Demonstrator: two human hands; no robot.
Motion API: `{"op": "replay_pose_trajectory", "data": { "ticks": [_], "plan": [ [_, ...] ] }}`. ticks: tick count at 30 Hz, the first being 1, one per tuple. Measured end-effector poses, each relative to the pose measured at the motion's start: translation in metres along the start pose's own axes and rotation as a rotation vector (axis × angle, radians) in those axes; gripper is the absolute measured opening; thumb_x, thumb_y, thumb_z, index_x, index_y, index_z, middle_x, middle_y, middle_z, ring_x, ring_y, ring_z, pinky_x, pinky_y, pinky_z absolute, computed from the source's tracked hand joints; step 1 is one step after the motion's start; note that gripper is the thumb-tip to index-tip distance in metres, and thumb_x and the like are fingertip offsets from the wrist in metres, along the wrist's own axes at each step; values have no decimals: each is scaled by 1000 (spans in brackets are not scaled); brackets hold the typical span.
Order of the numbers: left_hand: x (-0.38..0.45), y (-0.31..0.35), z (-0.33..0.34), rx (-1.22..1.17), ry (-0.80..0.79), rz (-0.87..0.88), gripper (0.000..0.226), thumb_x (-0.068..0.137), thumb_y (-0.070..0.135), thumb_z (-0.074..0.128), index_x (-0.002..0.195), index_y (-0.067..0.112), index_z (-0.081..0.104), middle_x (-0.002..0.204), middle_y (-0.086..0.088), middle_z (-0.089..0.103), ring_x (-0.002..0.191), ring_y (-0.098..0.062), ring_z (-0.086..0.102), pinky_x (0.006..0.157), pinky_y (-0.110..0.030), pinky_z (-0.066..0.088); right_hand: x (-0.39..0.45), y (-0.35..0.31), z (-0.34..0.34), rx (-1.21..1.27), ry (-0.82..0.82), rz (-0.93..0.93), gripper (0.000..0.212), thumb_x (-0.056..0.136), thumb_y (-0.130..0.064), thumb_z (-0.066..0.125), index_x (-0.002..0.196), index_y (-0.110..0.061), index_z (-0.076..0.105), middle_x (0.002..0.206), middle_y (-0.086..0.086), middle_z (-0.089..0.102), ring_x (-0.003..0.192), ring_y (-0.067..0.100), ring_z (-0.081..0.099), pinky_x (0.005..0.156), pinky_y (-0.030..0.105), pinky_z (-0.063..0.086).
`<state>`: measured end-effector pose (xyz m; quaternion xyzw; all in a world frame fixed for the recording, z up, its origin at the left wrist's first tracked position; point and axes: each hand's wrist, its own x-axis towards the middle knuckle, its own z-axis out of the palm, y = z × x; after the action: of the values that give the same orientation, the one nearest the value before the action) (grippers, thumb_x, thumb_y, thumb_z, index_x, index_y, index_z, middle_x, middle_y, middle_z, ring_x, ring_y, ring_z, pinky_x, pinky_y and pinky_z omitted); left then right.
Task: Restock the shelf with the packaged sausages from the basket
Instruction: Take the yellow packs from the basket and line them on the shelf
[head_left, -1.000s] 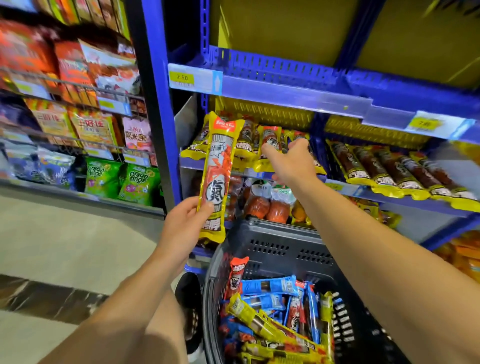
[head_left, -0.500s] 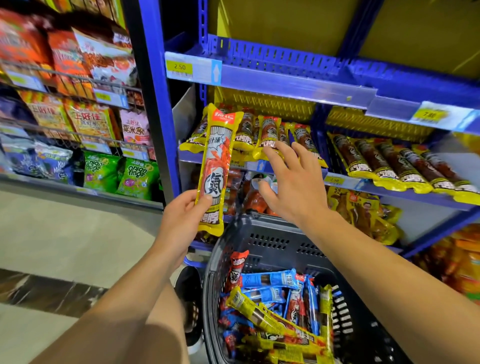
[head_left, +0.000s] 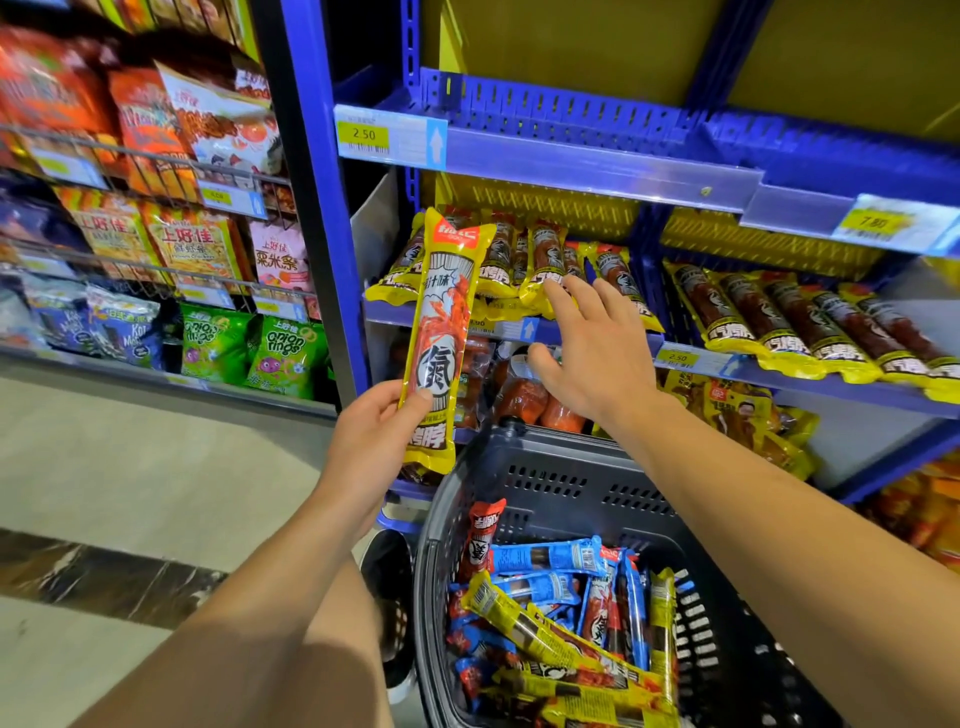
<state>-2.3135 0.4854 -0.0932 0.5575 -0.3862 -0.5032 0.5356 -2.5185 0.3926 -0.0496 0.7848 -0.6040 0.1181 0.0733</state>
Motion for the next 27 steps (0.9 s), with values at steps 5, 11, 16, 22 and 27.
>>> {"op": "replay_pose_trajectory", "data": {
  "ticks": [5,11,16,22,27],
  "plan": [
    [-6,0,4,7,-40,-7,17,92,11,58,102,19,69,99,-2,75,96,-23,70,87,-48,55,-19,-5,-7,165,109,-8,61,92,-41,49,145,-12,43,147,8,45,138,30,33,117,44,25],
    [-16,-7,29,102,-236,76,46,81,-8,64,118,20,64,112,0,72,106,-19,67,93,-44,53,-68,-18,-9,648,-8,106,43,91,-37,56,130,-18,57,110,-5,66,109,18,57,92,38,46],
    [-19,-11,68,224,-327,175,41,81,-2,69,114,17,54,99,2,72,87,-9,68,82,-32,53,-92,-6,-10,918,-48,317,48,88,-34,69,131,-27,49,106,-14,64,92,-2,60,71,13,46],
    [-14,13,90,687,-346,478,54,88,33,66,138,28,48,132,8,57,122,-10,52,103,-33,42,-89,34,-27,957,77,496,44,88,-36,69,125,-31,47,101,-16,60,86,-10,58,72,21,48],
    [11,42,81,951,-231,705,71,84,51,49,148,22,35,156,2,31,147,-20,19,120,-41,16,-50,58,-44,833,85,522,59,89,-39,65,138,-17,40,94,-12,58,85,8,60,69,29,48]
  ]
}}
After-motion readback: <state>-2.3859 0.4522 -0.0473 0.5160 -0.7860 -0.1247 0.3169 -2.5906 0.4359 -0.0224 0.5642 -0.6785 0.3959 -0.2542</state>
